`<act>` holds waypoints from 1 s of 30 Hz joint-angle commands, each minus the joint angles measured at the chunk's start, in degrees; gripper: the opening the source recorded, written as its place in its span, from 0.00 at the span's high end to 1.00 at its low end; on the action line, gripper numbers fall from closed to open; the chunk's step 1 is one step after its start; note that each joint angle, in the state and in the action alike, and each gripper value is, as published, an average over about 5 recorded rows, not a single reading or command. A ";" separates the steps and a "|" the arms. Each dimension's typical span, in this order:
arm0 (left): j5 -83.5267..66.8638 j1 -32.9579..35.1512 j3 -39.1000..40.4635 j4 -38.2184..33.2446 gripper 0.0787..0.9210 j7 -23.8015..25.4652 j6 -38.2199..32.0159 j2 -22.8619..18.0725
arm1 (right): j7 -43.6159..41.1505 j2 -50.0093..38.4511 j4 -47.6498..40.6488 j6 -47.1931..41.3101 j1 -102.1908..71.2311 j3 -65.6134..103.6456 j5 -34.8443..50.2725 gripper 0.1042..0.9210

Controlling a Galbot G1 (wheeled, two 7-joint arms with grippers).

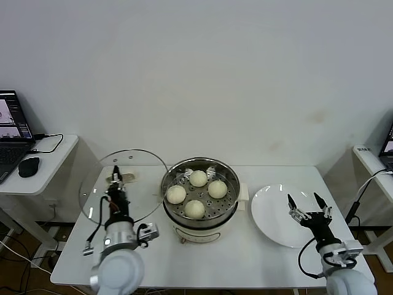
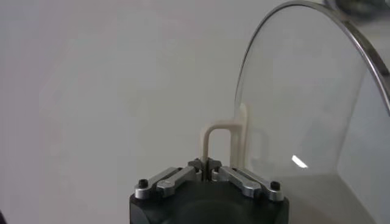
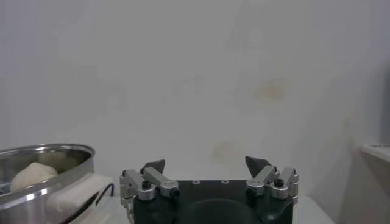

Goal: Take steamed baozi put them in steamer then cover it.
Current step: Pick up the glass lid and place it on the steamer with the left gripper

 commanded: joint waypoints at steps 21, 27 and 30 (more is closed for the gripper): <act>4.70 -16.87 21.02 18.23 0.95 4.84 1.78 -11.10 | 0.26 2.20 -0.46 0.39 -2.19 2.80 -1.98 0.12; 4.74 -17.28 22.45 20.21 0.95 4.80 1.80 -12.60 | 0.25 2.27 -0.48 0.33 -2.19 3.09 -2.07 0.12; 4.89 -16.89 22.61 20.89 0.95 4.55 1.79 -12.64 | 0.24 2.33 -0.71 0.42 -2.09 3.12 -2.17 0.12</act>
